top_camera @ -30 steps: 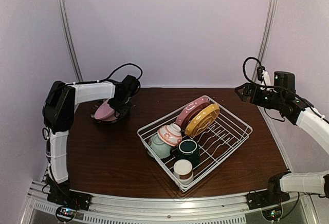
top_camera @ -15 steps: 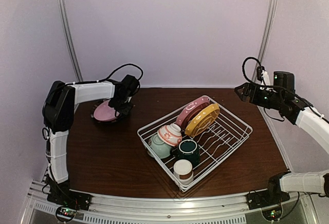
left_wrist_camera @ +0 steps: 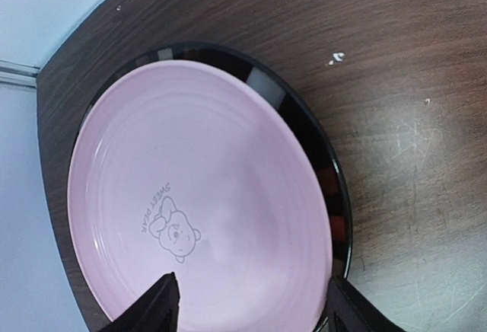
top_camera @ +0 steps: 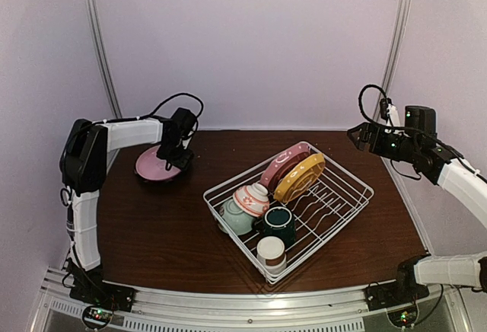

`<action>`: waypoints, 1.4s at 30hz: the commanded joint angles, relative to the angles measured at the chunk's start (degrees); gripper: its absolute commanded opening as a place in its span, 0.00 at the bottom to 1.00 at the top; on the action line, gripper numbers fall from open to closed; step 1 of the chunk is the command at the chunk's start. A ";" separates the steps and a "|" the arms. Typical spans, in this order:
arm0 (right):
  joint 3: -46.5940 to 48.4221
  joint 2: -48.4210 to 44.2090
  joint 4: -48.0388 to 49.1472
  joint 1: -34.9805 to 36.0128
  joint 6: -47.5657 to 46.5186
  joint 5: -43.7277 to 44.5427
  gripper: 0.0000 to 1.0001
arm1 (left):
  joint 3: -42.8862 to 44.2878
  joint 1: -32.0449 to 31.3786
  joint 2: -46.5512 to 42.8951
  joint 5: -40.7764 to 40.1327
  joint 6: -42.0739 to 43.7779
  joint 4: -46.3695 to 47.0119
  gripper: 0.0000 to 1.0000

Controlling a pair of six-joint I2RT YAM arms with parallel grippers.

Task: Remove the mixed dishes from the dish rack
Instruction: Place the plate on the plate, then grab the plate from the dish rack.

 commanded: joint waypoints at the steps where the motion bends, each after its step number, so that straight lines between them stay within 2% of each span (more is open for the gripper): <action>1: 1.34 -0.32 -0.09 0.39 0.26 0.26 1.00 | 0.54 1.34 0.23 1.49 -0.65 2.04 0.68; 5: 1.34 -0.33 -0.09 0.39 0.14 0.43 1.00 | 0.42 0.99 -1.90 3.44 -0.73 2.53 0.68; 11: 0.92 -0.09 0.06 0.40 0.02 0.39 1.00 | -1.45 -2.56 -12.25 6.35 0.98 5.94 0.75; 17: 0.38 -0.07 0.94 0.36 0.43 0.21 1.00 | 0.58 -7.36 -19.94 9.99 2.25 6.12 0.81; 22: 0.18 -0.24 1.06 0.37 0.35 0.10 1.00 | 2.11 -14.04 -22.94 17.98 3.23 7.19 0.84; 25: 0.13 -0.33 0.89 0.39 0.23 0.30 1.00 | 1.89 -20.00 -23.84 19.84 4.79 10.21 0.85; 32: -0.54 -0.72 0.68 0.38 0.21 0.74 1.00 | 4.25 -29.92 -20.52 26.84 4.59 14.93 0.82; 36: -0.86 -0.95 0.36 0.34 0.04 1.45 1.00 | 8.92 -34.09 -13.93 22.33 5.10 13.21 0.79; 42: -1.01 -1.21 0.01 0.34 -0.24 1.71 1.00 | 15.06 -36.90 -5.43 18.82 4.70 11.01 0.74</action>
